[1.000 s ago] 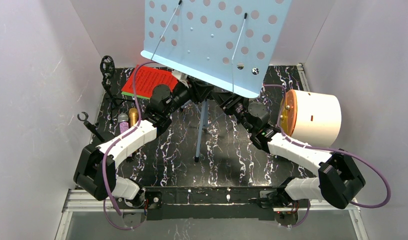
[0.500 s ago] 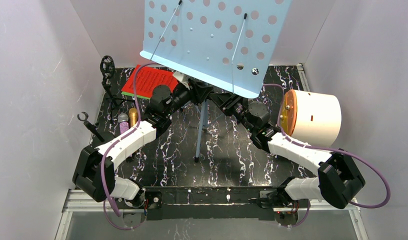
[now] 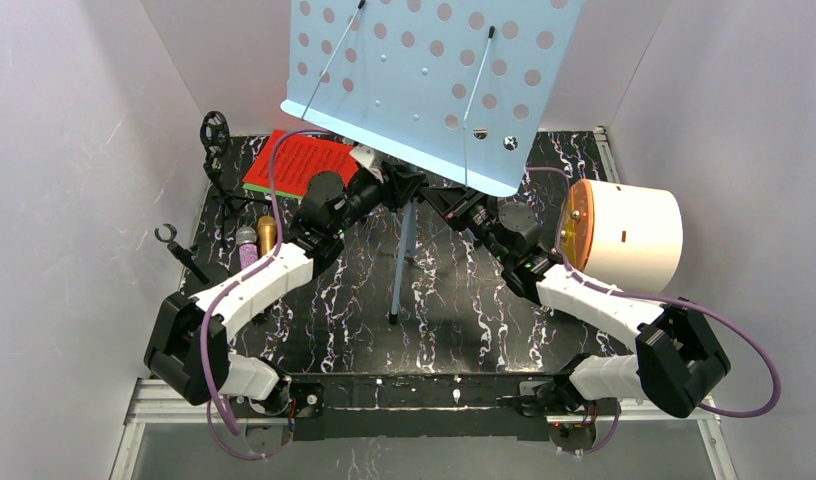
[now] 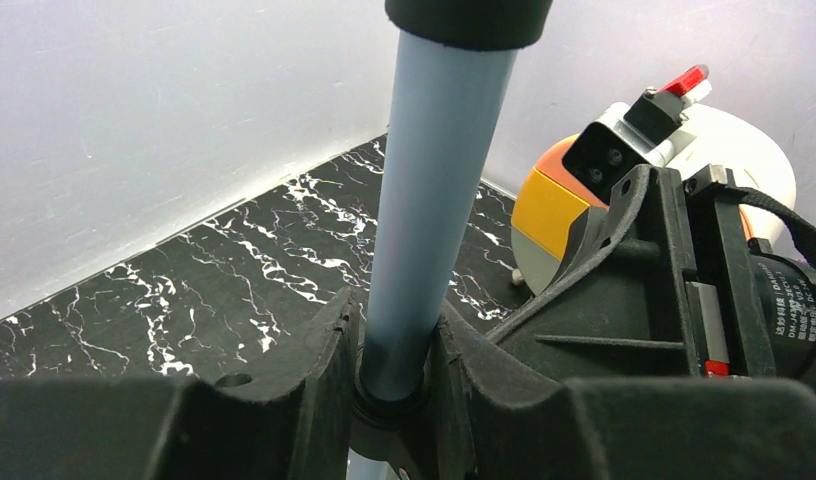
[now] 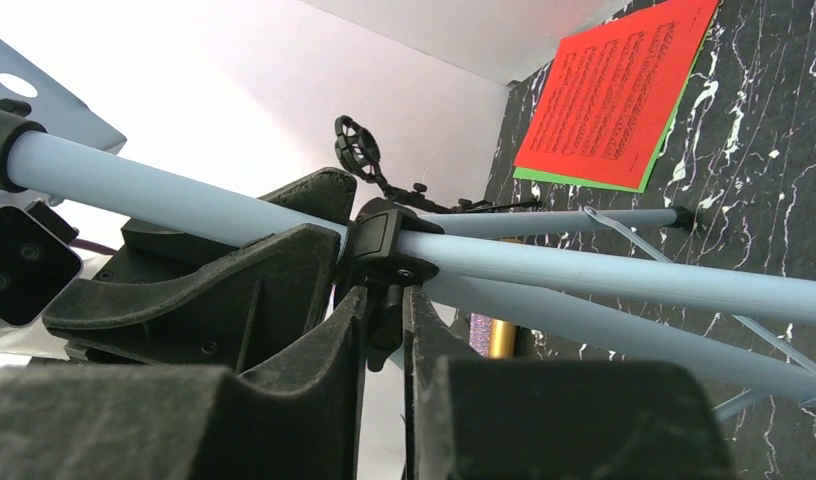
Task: Pack up the instrument practice props
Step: Unscrew the knob on the music stand.
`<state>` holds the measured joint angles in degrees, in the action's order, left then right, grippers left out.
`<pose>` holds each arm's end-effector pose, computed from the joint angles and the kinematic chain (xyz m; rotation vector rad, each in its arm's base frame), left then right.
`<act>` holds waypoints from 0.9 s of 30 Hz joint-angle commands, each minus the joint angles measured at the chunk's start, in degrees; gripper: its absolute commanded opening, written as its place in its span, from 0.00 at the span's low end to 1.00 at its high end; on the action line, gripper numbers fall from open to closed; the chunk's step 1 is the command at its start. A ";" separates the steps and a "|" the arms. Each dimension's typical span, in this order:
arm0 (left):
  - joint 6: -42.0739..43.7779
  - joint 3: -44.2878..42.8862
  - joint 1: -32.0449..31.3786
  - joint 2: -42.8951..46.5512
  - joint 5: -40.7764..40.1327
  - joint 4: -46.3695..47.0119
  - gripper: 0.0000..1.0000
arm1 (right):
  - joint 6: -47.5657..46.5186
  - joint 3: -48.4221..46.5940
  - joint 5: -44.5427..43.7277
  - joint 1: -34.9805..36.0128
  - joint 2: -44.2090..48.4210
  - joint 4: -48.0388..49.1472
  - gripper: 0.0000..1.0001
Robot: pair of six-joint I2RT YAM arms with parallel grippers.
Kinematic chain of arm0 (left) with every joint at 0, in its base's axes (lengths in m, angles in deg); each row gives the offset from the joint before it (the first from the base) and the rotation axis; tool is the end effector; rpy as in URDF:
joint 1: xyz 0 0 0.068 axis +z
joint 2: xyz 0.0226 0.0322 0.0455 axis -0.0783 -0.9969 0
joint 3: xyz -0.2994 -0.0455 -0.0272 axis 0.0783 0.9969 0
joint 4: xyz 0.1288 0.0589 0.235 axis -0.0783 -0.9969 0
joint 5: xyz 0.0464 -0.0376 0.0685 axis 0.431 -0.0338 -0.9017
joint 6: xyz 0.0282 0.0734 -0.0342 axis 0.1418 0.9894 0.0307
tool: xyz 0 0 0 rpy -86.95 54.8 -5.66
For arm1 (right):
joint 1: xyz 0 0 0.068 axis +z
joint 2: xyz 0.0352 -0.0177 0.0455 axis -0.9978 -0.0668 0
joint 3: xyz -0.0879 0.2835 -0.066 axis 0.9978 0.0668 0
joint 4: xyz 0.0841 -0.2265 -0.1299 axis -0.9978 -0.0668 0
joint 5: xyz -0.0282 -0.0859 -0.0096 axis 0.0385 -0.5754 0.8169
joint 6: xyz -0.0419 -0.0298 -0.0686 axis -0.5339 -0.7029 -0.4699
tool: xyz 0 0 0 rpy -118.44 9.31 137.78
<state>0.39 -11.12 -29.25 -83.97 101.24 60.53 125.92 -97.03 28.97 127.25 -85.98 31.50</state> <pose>0.2932 -0.2199 0.3887 0.5197 1.2927 -0.8073 0.2573 0.2131 0.3328 0.4887 1.5501 1.4563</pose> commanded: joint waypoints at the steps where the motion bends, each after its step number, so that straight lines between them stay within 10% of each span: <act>1: 1.13 1.96 -0.16 -0.76 -4.18 -10.56 0.05 | -2.59 -1.51 1.58 -0.01 1.01 1.73 0.15; 9: 0.54 1.83 -0.63 -0.21 -5.77 -11.87 0.00 | -23.39 -3.04 6.88 0.01 0.55 2.12 0.01; 23: -3.34 0.30 -0.63 -0.39 -7.25 -14.37 0.00 | -113.44 4.34 28.87 0.18 1.51 -2.88 0.01; 27: -3.51 -0.05 -0.63 -0.78 -7.86 -15.28 0.00 | -139.90 7.60 19.81 3.95 1.41 0.80 0.01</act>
<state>0.11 -11.84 -30.89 -83.05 98.18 57.26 22.25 -95.09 51.02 128.01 -84.64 38.47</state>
